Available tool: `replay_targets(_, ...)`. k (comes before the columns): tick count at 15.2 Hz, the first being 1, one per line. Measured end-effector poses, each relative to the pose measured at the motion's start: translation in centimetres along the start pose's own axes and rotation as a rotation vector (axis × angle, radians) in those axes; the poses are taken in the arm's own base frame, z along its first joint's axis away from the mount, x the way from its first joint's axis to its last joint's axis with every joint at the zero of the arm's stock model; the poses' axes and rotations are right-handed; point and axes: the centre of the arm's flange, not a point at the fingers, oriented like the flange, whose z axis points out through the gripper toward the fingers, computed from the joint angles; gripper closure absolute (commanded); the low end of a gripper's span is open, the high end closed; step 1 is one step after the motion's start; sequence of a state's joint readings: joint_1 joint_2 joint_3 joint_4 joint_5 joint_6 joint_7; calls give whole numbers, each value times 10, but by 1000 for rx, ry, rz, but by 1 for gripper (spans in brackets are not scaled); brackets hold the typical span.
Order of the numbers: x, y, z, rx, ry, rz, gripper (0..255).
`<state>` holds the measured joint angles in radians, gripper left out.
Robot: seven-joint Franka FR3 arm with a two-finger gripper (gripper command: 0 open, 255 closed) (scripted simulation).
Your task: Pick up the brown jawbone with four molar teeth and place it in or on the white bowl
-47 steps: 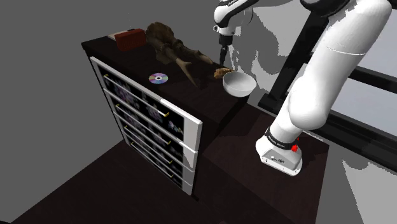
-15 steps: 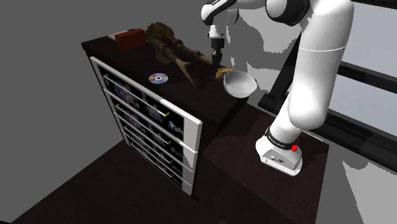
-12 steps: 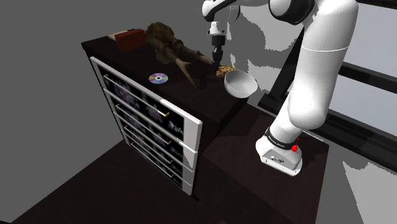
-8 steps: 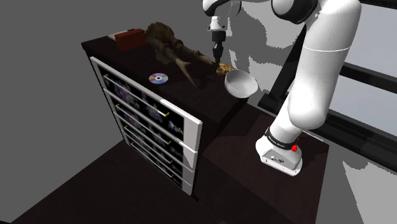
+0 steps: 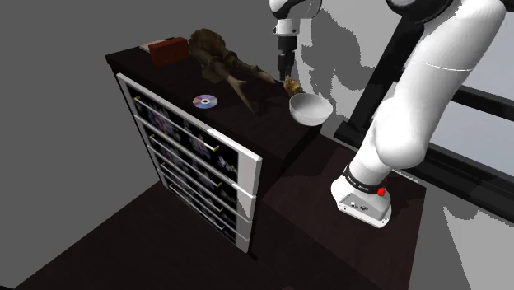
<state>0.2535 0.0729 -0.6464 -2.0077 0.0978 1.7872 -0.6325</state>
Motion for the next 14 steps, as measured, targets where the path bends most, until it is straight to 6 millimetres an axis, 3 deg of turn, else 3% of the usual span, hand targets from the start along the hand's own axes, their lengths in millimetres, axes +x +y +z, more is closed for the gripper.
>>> replay_targets(2,-34,-36,6,-212,73,89,0)
replay_targets(6,-84,-124,53,-667,245,272,0)
replay_targets(9,-91,-131,70,-772,315,310,0)
replay_targets(14,-85,-110,85,-860,331,256,0)
